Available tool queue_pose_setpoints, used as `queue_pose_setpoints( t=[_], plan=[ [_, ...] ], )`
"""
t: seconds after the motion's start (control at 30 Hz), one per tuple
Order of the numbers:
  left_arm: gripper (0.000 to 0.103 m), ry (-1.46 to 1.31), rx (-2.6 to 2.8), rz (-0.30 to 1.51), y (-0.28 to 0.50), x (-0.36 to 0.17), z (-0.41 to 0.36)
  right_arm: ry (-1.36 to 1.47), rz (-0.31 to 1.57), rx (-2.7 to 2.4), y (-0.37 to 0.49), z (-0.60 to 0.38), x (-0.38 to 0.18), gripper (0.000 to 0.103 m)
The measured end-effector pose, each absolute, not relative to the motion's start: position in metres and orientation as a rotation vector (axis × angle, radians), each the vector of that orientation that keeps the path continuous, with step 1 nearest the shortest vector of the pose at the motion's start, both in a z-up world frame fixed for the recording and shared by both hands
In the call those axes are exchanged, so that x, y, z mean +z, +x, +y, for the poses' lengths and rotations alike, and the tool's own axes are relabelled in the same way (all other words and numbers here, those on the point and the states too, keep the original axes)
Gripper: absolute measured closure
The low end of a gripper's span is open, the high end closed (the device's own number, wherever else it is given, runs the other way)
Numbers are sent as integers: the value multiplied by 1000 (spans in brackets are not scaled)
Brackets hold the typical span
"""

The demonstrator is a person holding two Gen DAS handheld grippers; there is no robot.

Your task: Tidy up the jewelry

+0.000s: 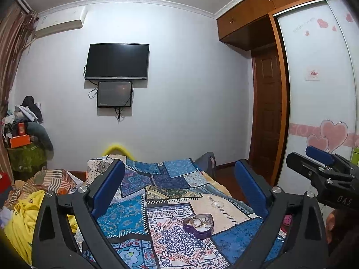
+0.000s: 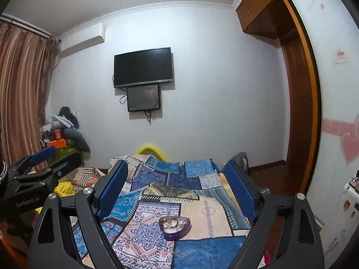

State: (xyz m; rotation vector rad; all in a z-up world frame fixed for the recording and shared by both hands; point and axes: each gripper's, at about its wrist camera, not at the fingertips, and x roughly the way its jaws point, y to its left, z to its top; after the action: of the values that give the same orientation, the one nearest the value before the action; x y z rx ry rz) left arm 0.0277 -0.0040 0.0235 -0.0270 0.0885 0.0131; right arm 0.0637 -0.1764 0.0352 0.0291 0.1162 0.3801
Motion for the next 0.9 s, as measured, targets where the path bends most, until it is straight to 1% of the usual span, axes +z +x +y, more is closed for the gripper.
queue_pose_setpoints(
  t=[0.9],
  plan=[
    [2, -16, 7, 102, 27, 16, -13, 9, 146, 391, 55, -184, 33, 17]
  ],
)
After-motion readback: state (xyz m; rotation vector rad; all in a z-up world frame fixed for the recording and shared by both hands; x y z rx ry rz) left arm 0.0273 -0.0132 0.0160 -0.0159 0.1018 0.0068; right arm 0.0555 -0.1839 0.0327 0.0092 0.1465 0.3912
